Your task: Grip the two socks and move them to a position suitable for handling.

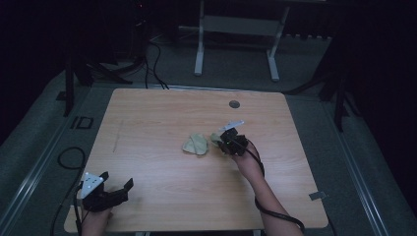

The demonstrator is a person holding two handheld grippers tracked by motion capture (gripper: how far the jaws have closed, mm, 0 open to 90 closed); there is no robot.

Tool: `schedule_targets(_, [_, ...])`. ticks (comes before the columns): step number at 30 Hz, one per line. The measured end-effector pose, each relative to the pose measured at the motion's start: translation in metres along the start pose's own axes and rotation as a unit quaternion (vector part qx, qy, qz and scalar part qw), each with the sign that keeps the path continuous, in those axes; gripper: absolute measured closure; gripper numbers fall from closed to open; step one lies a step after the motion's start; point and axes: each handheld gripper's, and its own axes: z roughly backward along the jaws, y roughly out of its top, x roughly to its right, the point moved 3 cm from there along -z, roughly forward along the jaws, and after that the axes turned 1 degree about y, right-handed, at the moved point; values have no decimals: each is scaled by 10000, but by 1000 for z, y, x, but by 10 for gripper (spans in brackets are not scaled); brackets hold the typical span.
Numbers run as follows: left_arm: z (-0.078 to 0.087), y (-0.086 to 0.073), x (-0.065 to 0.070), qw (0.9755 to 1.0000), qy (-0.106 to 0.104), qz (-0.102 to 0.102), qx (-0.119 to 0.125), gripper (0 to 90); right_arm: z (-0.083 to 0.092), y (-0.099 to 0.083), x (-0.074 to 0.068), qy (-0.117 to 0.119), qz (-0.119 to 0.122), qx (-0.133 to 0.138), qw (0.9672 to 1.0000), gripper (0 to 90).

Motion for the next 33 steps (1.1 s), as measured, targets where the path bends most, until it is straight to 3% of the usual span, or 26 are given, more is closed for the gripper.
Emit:
schedule_targets(6, [-1, -1, 1, 10000, -3, -17, -51, 22, 26, -4, -13, -24, 102, 193, 9998, 787])
schedule_targets(12, [-1, -1, 2, 10000, -14, -39, -53, 22, 52, -18, -35, 231, 253, 350, 9988, 787])
schedule_targets(22, [-2, -1, 5, 9999, -35, -56, -102, 22, 88, -40, -67, 461, 398, 422, 9973, 785])
schedule_targets(28, [-3, -2, 6, 9999, -55, -77, -130, 22, 101, -52, -81, 468, 531, 454, 9965, 785])
schedule_targets(33, [-4, -2, 7, 9998, -59, -101, -161, 22, 104, -62, -93, 615, 628, 425, 9952, 784])
